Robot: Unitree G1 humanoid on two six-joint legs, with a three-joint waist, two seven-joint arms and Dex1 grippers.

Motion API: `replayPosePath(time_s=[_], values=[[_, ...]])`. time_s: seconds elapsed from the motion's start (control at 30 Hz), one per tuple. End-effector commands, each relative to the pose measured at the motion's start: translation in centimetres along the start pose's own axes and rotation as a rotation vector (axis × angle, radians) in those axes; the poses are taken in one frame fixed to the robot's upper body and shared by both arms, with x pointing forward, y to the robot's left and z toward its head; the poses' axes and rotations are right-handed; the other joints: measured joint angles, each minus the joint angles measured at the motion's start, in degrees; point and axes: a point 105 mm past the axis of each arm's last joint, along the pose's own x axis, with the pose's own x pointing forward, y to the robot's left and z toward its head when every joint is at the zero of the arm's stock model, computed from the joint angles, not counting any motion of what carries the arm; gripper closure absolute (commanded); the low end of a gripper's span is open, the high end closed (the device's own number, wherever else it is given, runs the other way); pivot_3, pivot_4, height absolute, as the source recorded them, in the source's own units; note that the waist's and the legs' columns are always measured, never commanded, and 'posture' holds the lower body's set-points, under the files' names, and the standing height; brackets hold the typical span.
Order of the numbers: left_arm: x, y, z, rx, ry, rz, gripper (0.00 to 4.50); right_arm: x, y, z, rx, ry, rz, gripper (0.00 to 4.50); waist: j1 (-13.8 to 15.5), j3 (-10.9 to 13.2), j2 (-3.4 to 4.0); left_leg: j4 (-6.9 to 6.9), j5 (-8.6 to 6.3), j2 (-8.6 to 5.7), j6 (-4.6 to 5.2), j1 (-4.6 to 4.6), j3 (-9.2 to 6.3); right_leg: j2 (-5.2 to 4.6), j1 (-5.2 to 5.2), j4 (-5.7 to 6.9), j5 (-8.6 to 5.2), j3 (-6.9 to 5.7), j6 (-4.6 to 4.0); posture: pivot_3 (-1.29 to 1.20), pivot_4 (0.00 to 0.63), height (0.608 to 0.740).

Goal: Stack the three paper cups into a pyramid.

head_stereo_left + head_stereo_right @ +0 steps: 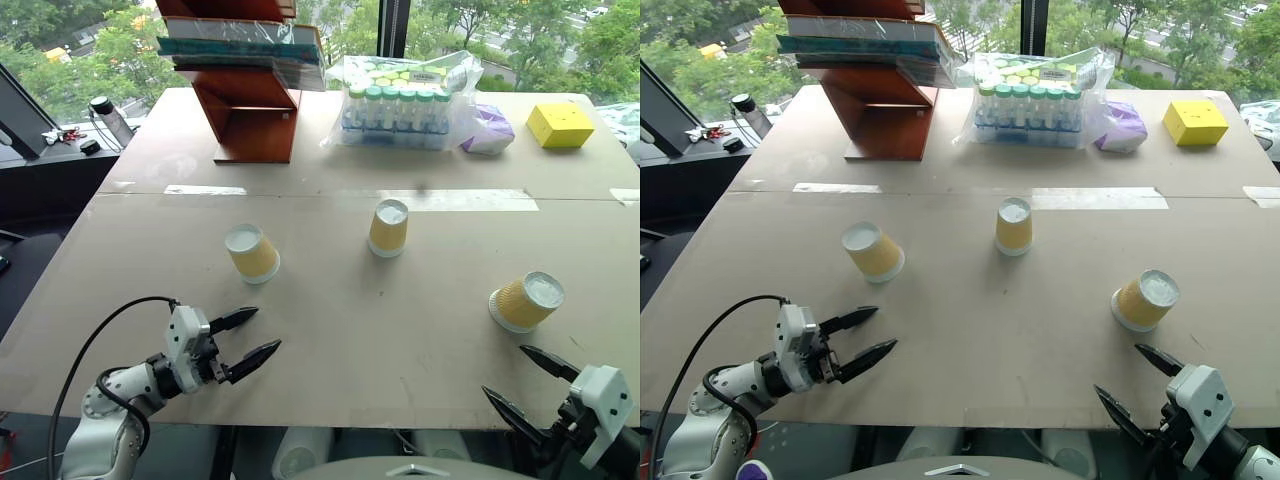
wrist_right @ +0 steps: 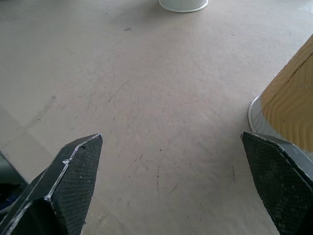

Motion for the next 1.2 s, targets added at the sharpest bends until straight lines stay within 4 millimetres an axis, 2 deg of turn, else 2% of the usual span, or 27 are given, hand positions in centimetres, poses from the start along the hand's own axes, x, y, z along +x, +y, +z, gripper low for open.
replayPosePath(time_s=[0.03, 0.13, 0.23, 0.33, 0.43, 0.6, 0.77, 0.87, 0.97, 1.03, 1.13, 1.2], values=[[0.0, -0.2, 0.6, 0.016, -0.037, -0.048, 0.08, 0.6, 0.4, 1.0, -0.018, -0.047, 0.007, 0.00, 0.0, 0.0, 0.00, 0.00, 0.00, 0.00, 0.00, 0.00, 0.00, 0.00, 0.00, 0.00, 0.00, 0.00, 0.00, 0.00, 0.150, 0.740], [0.8, -1.3, 2.5, 0.067, -0.105, -0.160, 0.08, 1.6, 0.8, 2.3, -0.031, -0.099, 0.018, 0.00, 0.0, 0.0, 0.00, 0.01, 0.00, 0.02, 0.00, -0.02, -0.01, 0.02, -0.05, 0.02, 0.02, -0.03, -0.04, 0.00, 0.150, 0.740], [1.5, -1.4, 4.3, 0.072, -0.147, -0.185, 0.08, 2.0, 1.0, 3.0, -0.036, -0.119, 0.024, 0.00, 0.1, 0.0, -0.03, 0.02, 0.00, 0.02, 0.00, -0.04, 0.00, 0.02, -0.06, 0.03, 0.06, -0.03, -0.09, 0.00, 0.150, 0.740], [2.5, -2.4, 6.0, 0.117, -0.163, -0.257, 0.08, 3.1, 1.2, 4.5, -0.063, -0.155, 0.026, 0.00, 0.0, 0.0, -0.03, 0.02, 0.00, 0.01, 0.00, -0.04, 0.01, 0.03, -0.06, 0.02, 0.07, -0.02, -0.09, 0.00, 0.150, 0.740], [3.2, -3.2, 7.0, 0.132, -0.168, -0.303, 0.08, 4.0, 1.3, 6.1, -0.072, -0.192, 0.034, 0.00, -0.2, 0.0, -0.02, 0.02, 0.01, 0.00, 0.00, -0.02, 0.08, 0.07, -0.07, 0.05, 0.08, 0.01, -0.08, 0.00, 0.150, 0.740], [4.0, -3.1, 7.9, 0.119, -0.180, -0.271, 0.08, 5.3, 1.6, 8.7, -0.093, -0.241, 0.059, 0.00, -0.1, 0.0, -0.03, 0.02, 0.01, 0.01, 0.00, -0.02, 0.07, 0.38, -0.07, 0.06, 0.17, -0.01, 0.07, 0.00, 0.150, 0.740], [3.7, -0.5, 10.0, 0.077, -0.303, -0.069, 0.08, 5.2, 2.6, 9.5, -0.083, -0.274, 0.160, 0.00, 0.0, 0.0, -0.07, 0.03, 0.01, 0.01, 0.00, -0.04, 0.04, 0.40, -0.07, 0.04, 0.18, -0.04, 0.09, 0.00, 0.150, 0.740], [2.6, 1.9, 12.2, 0.123, -0.387, 0.103, 0.08, 5.1, 2.5, 9.4, -0.094, -0.264, 0.181, 0.00, 0.0, 0.0, -0.08, 0.03, 0.01, 0.01, 0.00, -0.02, 0.07, 0.42, -0.07, 0.05, 0.19, -0.09, 0.10, 0.00, 0.150, 0.740], [1.8, 4.0, 13.9, 0.196, -0.400, 0.252, 0.08, 5.2, 2.2, 9.3, -0.104, -0.266, 0.183, 0.00, 0.0, 0.0, -0.09, 0.03, 0.01, 0.01, 0.00, -0.01, 0.06, 0.43, -0.07, 0.07, 0.19, -0.12, 0.10, 0.00, 0.150, 0.740], [2.1, 5.0, 14.3, 0.207, -0.371, 0.316, 0.08, 5.4, 2.1, 9.2, -0.107, -0.267, 0.189, 0.00, 0.0, 0.0, -0.12, 0.04, 0.01, 0.01, 0.00, 0.01, 0.11, 0.45, -0.06, 0.07, 0.20, -0.09, 0.11, 0.00, 0.150, 0.740], [3.6, 5.2, 13.9, 0.210, -0.290, 0.326, 0.08, 5.6, 2.1, 9.1, -0.110, -0.270, 0.193, 0.00, 0.0, 0.0, -0.14, 0.06, 0.01, 0.00, 0.00, 0.01, 0.12, 0.48, -0.06, 0.10, 0.20, -0.09, 0.12, 0.00, 0.150, 0.740], [3.6, 5.6, 13.9, 0.194, -0.280, 0.347, 0.08, 5.6, 2.1, 9.1, -0.109, -0.272, 0.191, 0.00, -0.1, 0.0, -0.14, 0.05, 0.01, -0.01, -0.01, 0.02, 0.13, 0.49, -0.06, 0.11, 0.20, -0.07, 0.12, 0.00, 0.150, 0.740]])
